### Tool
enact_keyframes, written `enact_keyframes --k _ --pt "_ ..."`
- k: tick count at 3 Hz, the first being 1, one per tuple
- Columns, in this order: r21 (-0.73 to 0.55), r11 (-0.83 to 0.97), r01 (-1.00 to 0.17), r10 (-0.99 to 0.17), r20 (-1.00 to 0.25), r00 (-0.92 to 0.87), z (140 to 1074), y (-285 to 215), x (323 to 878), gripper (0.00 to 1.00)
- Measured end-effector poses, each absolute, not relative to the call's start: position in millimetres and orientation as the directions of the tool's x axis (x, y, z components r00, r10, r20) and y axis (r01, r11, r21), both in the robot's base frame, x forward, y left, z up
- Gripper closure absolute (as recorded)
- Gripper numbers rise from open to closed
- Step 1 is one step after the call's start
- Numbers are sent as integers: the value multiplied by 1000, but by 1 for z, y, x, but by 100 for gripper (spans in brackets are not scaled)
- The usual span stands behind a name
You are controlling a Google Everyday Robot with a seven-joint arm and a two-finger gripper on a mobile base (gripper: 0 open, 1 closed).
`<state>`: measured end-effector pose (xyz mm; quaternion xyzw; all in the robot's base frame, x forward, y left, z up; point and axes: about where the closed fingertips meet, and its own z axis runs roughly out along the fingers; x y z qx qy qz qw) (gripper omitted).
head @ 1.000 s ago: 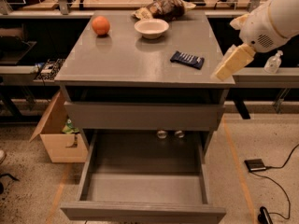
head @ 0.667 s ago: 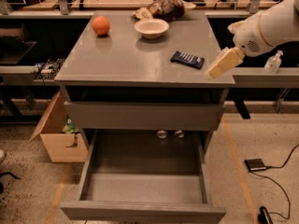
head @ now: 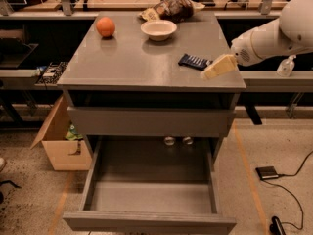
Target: Place rxbar blueberry into middle drawer
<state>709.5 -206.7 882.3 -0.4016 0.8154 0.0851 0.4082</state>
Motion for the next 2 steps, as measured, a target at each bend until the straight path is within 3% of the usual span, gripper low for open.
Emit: enact_keyframes --k 2 --pt "-80 690 -719 -525 -740 -422 856 -181 748 0"
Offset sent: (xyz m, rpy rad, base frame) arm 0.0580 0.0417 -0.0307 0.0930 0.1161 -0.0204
